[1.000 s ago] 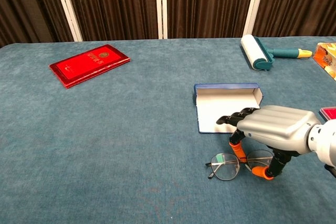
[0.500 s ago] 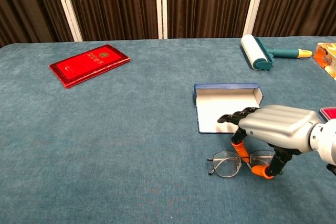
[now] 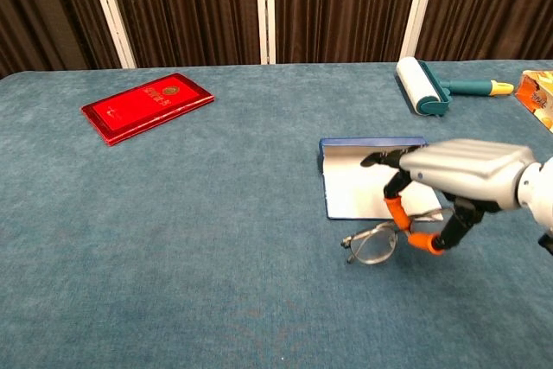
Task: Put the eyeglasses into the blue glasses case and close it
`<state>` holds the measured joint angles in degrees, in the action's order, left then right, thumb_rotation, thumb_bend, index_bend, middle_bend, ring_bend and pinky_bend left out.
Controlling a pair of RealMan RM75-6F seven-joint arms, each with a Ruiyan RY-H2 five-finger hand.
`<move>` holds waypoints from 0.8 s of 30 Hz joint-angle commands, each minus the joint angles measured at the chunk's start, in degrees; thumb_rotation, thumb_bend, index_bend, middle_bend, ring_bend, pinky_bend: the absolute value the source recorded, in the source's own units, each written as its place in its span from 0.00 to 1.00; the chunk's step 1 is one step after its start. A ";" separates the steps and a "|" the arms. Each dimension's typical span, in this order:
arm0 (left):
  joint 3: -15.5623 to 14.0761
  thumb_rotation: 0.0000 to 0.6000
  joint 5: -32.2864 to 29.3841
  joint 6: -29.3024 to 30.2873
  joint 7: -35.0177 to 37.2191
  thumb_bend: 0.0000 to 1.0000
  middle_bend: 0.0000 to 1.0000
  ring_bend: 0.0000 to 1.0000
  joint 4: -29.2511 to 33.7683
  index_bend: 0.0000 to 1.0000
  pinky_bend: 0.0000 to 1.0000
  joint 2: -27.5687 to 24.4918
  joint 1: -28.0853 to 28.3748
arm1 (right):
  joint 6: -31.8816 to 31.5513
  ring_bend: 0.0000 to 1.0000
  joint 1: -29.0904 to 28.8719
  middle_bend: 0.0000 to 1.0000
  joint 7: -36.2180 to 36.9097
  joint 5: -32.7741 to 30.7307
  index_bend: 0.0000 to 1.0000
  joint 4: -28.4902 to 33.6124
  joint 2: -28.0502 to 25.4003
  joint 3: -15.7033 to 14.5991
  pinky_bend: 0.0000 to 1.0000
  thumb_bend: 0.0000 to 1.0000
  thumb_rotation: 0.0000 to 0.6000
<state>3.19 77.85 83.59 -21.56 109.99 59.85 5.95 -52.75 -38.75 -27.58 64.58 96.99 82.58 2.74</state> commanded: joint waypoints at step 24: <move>1.32 1.00 -4.28 -2.15 0.51 0.00 0.00 0.00 -1.47 0.00 0.00 0.40 1.59 | 3.67 0.00 -6.17 0.00 6.50 -11.29 0.69 -16.23 4.61 9.00 0.00 0.36 1.00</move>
<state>4.47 73.66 81.49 -21.07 108.56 60.23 7.50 -49.10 -44.61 -20.73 53.47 81.25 86.74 11.75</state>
